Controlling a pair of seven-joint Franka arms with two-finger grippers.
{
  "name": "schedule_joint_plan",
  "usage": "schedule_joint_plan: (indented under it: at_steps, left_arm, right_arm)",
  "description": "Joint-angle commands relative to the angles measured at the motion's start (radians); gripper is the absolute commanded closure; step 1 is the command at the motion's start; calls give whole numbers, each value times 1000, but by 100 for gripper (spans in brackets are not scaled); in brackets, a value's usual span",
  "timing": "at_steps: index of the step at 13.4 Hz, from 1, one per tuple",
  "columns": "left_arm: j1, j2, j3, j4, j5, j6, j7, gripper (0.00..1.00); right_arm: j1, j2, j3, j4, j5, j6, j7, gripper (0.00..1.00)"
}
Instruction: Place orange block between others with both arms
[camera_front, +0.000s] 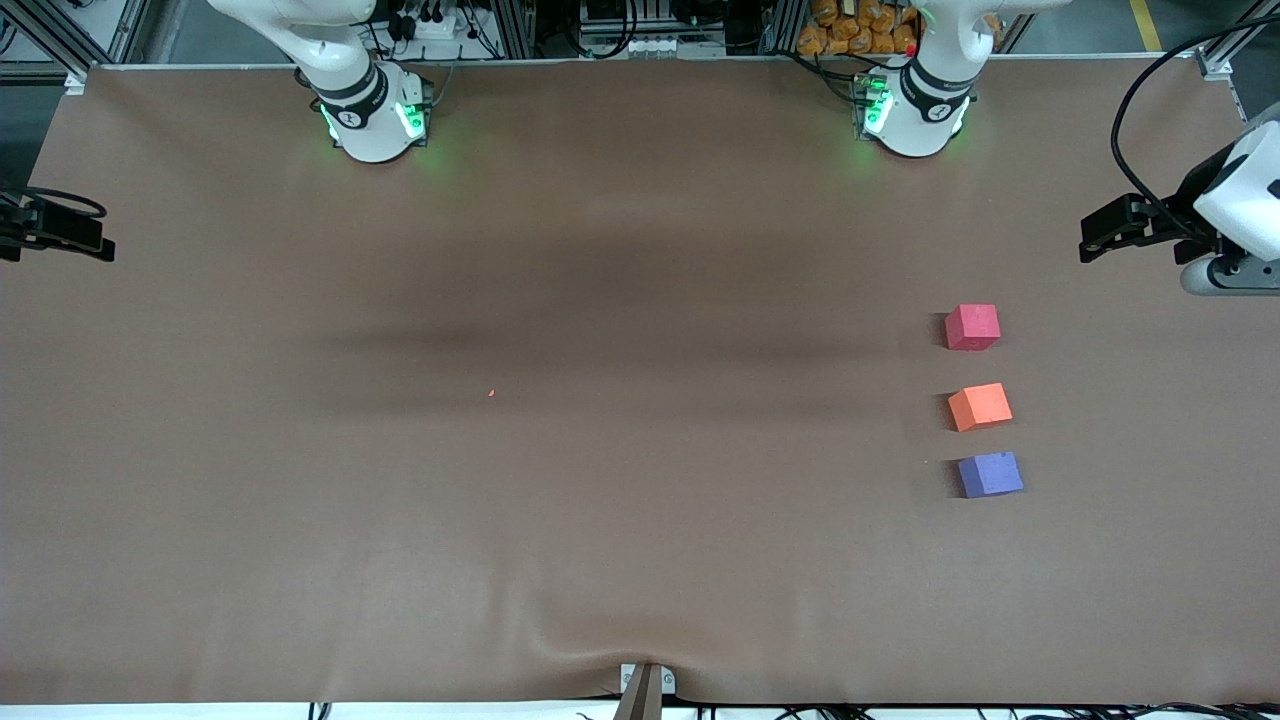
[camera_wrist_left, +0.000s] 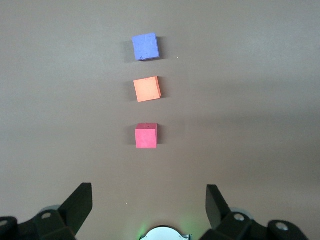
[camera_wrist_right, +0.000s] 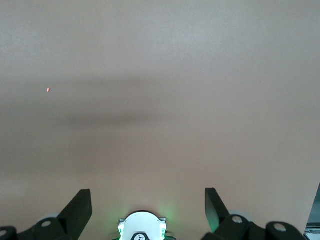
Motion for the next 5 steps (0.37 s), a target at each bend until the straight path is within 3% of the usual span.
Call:
schedule_joint_plan:
  at_steps: [1,5]
  left_arm:
    - [-8,4,-2,27,20,-10,21,0]
    - [-12,13,-1,37,22,-8,57,0]
  right_arm:
    - [5,-3,1,5,-14,-13,-8,0]
    - [5,-1,1,4,-14,-13,-7,0]
